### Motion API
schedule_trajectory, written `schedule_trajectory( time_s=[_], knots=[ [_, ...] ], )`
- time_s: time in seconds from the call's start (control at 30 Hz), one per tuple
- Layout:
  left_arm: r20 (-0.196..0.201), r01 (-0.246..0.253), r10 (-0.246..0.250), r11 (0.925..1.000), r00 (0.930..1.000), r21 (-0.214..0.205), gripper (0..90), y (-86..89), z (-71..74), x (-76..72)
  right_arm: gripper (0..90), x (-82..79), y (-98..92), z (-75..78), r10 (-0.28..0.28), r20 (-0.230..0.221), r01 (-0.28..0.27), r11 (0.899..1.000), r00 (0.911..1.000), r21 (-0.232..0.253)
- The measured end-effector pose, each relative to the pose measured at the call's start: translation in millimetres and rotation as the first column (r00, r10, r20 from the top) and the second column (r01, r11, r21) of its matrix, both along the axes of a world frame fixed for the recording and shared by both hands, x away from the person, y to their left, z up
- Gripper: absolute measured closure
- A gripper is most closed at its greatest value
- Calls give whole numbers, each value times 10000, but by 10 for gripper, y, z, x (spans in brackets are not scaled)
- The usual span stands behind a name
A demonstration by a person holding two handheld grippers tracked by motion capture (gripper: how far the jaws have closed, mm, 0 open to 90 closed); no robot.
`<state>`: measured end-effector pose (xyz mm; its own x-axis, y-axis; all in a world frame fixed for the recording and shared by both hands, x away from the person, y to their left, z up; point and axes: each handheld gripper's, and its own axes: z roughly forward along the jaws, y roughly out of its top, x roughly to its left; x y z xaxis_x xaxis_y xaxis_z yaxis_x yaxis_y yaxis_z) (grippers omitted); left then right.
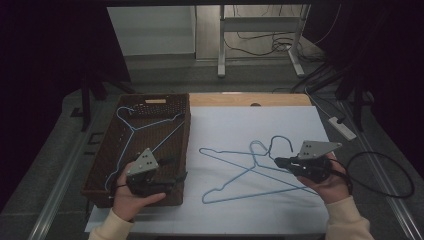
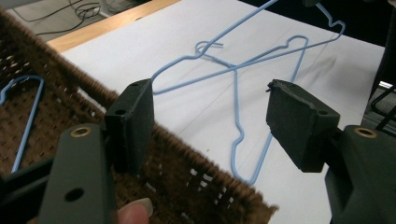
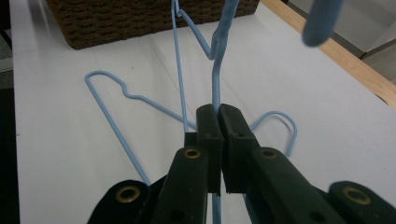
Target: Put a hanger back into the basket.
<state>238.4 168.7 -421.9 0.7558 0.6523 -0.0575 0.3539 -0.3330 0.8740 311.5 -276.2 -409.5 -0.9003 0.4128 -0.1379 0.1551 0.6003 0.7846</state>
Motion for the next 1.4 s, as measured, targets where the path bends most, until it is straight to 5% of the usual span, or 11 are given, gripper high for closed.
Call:
schedule_trajectory(
  time_s=[0.3,0.63,1.07,1.4],
  knots=[
    [80,460,-462,9988,9989,185,336,-233,99,137,880,-29,-32,28,73,-118,-71,9999,9999,144],
    [-362,971,-973,9953,9946,-64,336,-493,154,394,880,-34,-29,44,126,-143,-123,9997,9998,198],
    [-556,1639,-1601,9838,9855,722,336,-940,208,671,880,-29,-35,45,167,-181,-162,9995,9997,254],
    [-681,2207,-2127,9642,9747,1472,338,-1167,135,814,880,-37,-39,65,259,-167,-253,9992,9995,299]
  ],
)
